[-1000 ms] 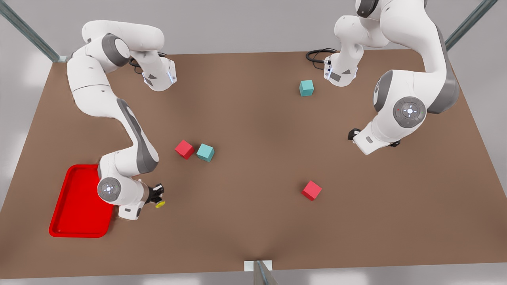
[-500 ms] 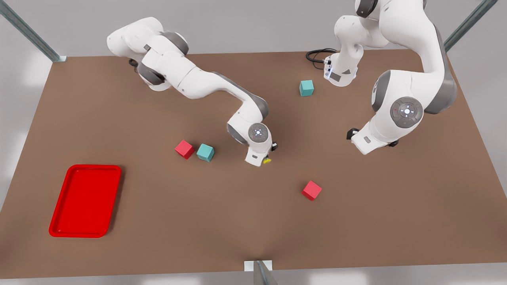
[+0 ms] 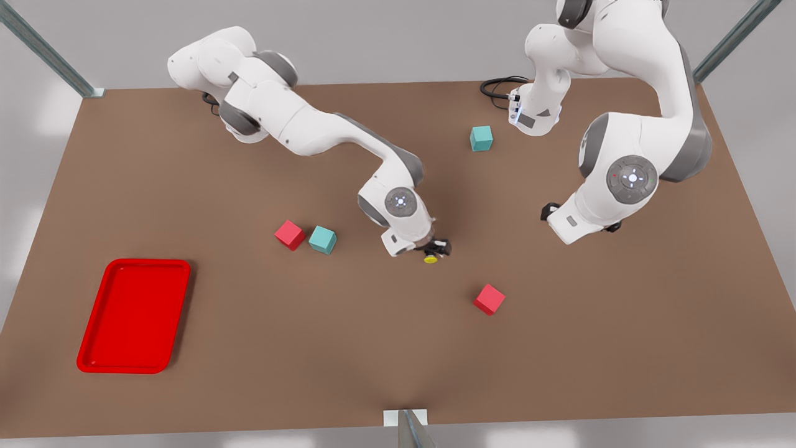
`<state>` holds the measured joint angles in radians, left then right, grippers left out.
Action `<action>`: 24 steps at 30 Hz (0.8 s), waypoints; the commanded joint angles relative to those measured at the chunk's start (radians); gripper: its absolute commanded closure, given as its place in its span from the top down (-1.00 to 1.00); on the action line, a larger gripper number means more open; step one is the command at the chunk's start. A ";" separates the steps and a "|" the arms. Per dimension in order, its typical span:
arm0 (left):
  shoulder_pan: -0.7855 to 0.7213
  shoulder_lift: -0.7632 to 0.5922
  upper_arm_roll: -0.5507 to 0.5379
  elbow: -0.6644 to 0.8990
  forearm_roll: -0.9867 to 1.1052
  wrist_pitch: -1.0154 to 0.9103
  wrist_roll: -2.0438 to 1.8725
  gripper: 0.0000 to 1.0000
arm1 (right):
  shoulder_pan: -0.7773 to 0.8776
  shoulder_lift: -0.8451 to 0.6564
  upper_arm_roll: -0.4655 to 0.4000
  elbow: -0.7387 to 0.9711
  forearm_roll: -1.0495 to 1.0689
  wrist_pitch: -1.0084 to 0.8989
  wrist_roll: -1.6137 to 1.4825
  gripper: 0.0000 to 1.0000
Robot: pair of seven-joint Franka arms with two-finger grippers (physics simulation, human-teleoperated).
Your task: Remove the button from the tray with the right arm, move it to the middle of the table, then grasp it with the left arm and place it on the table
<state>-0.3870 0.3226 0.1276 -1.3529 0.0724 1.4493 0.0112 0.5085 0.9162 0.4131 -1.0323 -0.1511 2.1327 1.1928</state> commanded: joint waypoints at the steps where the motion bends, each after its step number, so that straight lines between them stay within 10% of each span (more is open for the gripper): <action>1: -0.030 0.018 0.000 0.001 -0.008 0.019 -0.114 1.00 | -0.131 -0.083 0.076 0.000 -0.001 -0.203 -0.002 1.00; 3: -0.108 0.127 -0.002 0.003 -0.131 0.109 -0.509 1.00 | -0.401 -0.227 0.128 -0.011 -0.008 -0.436 -0.596 1.00; 5: -0.249 0.265 -0.003 0.006 -0.203 0.330 -0.703 1.00 | -0.460 -0.531 -0.198 -0.283 0.095 -0.436 -1.179 1.00; 7: -0.296 0.375 -0.005 0.006 -0.265 0.558 -0.836 1.00 | -0.450 -0.744 -0.264 -0.442 0.125 -0.456 -1.173 1.00; 14: -0.360 0.480 -0.006 -0.127 -0.289 0.974 -0.886 1.00 | -0.510 -0.715 -0.261 -0.362 0.119 -0.559 -1.098 1.00; 24: -0.402 0.345 -0.009 -0.338 -0.210 0.976 -0.790 1.00 | -0.527 -0.715 -0.269 -0.353 0.099 -0.557 -1.099 1.00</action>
<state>-0.7909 0.6714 0.1159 -1.6876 -0.1486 2.3678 -0.5839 -0.0179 0.2021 0.1439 -1.3862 -0.0440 1.5909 0.4080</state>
